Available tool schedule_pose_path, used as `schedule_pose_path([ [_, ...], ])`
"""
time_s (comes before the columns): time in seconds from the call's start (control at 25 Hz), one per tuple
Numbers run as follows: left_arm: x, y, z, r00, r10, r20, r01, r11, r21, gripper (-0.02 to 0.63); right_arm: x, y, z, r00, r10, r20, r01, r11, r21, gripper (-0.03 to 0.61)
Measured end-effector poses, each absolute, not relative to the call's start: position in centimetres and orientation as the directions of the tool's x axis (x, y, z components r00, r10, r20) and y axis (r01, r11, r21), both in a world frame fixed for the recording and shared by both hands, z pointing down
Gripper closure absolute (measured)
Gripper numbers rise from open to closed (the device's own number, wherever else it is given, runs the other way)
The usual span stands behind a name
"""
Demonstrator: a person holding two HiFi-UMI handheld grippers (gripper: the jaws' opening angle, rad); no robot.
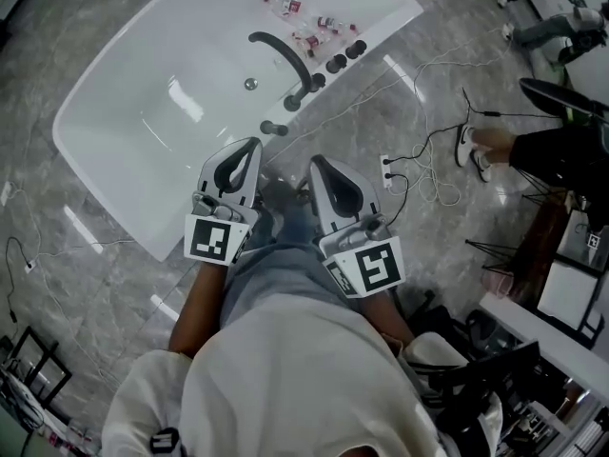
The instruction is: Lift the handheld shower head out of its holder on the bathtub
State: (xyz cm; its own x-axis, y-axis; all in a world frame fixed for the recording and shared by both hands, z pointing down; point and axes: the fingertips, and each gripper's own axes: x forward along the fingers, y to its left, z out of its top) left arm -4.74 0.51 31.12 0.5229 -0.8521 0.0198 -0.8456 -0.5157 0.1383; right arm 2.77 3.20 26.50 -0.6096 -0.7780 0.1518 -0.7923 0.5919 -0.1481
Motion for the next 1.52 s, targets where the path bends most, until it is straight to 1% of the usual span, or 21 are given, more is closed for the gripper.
schedule_pose_path([
  [0.16,-4.0,-3.1,39.6,0.501,-0.857,0.117,-0.865,-0.491,0.107,0.595,1.9,0.1,30.7,-0.628,-0.752,0.2,-0.778,0.607,-0.161,0.56],
  [0.36,-2.8,-8.1,53.4,0.424,-0.867,0.264,-0.905,-0.418,0.081,0.594,2.2,-4.3,36.8,-0.632,-0.74,0.232,-0.775,0.606,-0.179,0.56],
  [0.4,-2.4,-9.1,56.1,0.414,-0.864,0.288,-0.909,-0.412,0.07,0.586,2.4,-5.3,38.0,-0.634,-0.736,0.238,-0.773,0.607,-0.182,0.561],
  [0.44,-1.9,-10.0,58.7,0.408,-0.859,0.309,-0.91,-0.41,0.061,0.537,2.6,-6.1,39.3,-0.638,-0.731,0.243,-0.77,0.611,-0.184,0.56],
  [0.48,-1.4,-10.9,61.0,0.403,-0.857,0.321,-0.911,-0.408,0.056,0.464,2.6,-6.9,40.6,-0.644,-0.723,0.249,-0.765,0.616,-0.188,0.56],
  [0.52,-1.0,-11.6,63.1,0.396,-0.858,0.327,-0.914,-0.402,0.05,0.424,2.6,-7.5,41.9,-0.651,-0.714,0.257,-0.759,0.622,-0.193,0.561],
  [0.56,-0.7,-12.4,65.0,0.388,-0.859,0.333,-0.917,-0.397,0.044,0.404,2.7,-7.9,43.3,-0.657,-0.705,0.266,-0.753,0.628,-0.196,0.56],
  [0.6,-0.2,-13.1,67.0,0.382,-0.857,0.347,-0.918,-0.394,0.039,0.363,2.8,-8.4,44.6,-0.661,-0.697,0.276,-0.749,0.632,-0.197,0.561],
  [0.68,0.6,-14.8,71.2,0.372,-0.847,0.38,-0.921,-0.388,0.036,0.344,3.1,-9.4,47.4,-0.662,-0.69,0.293,-0.748,0.634,-0.197,0.561],
  [0.8,1.4,-17.3,77.2,0.338,-0.835,0.435,-0.933,-0.359,0.035,0.339,4.1,-10.8,51.1,-0.654,-0.688,0.315,-0.754,0.624,-0.205,0.561],
  [0.96,1.4,-20.0,81.2,0.264,-0.845,0.465,-0.948,-0.316,-0.036,0.341,5.3,-11.3,54.1,-0.642,-0.686,0.341,-0.763,0.615,-0.198,0.56],
  [1.0,1.1,-20.3,81.7,0.244,-0.846,0.474,-0.949,-0.308,-0.061,0.371,5.4,-11.2,54.4,-0.639,-0.688,0.345,-0.766,0.613,-0.195,0.561],
  [1.04,0.8,-20.4,82.0,0.229,-0.847,0.479,-0.95,-0.302,-0.08,0.454,5.5,-11.0,54.7,-0.637,-0.686,0.352,-0.766,0.614,-0.19,0.56],
  [1.08,0.5,-20.4,82.1,0.222,-0.847,0.484,-0.95,-0.299,-0.088,0.468,5.5,-10.8,54.8,-0.637,-0.683,0.358,-0.765,0.617,-0.186,0.56],
  [1.16,0.0,-20.2,81.8,0.216,-0.846,0.488,-0.955,-0.287,-0.075,0.471,5.5,-10.6,54.6,-0.638,-0.681,0.359,-0.763,0.62,-0.181,0.561],
  [1.28,-0.5,-19.5,79.9,0.202,-0.857,0.473,-0.968,-0.249,-0.038,0.472,5.3,-11.1,52.7,-0.638,-0.698,0.324,-0.765,0.621,-0.169,0.561],
  [1.52,-0.2,-17.1,72.8,0.205,-0.904,0.375,-0.974,-0.227,-0.014,0.474,4.7,-11.1,51.4,-0.625,-0.729,0.279,-0.776,0.62,-0.119,0.561],
])
